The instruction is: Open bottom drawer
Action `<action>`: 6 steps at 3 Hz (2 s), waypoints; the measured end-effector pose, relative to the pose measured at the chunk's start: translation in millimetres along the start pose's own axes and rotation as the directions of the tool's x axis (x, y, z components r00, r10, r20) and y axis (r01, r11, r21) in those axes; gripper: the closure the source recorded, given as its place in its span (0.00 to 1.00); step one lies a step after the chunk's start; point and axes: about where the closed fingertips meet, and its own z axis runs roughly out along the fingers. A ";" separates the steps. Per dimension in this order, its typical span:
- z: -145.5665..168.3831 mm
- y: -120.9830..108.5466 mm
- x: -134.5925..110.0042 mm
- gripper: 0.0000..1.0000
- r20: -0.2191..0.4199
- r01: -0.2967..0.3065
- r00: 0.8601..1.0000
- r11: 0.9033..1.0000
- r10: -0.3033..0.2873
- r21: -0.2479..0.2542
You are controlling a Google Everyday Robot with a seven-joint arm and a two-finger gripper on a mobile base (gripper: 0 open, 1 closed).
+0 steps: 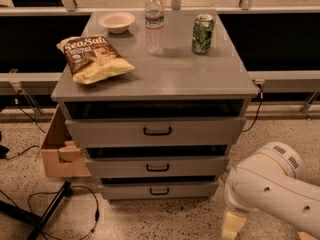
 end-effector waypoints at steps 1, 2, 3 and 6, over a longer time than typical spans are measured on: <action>1.2 0.0 -1.4 0.00 0.003 0.002 1.000 1.000 -0.002 0.001; 35.3 1.4 -27.2 0.00 0.061 0.031 0.998 0.999 -0.032 0.015; 94.5 10.3 -69.2 0.00 0.138 0.074 0.988 0.997 -0.075 0.008; 284.7 12.1 -160.2 0.00 0.123 0.084 0.989 0.995 -0.077 -0.056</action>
Offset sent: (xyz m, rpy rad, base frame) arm 0.0394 0.0658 -0.0920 0.1241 -0.0811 0.1128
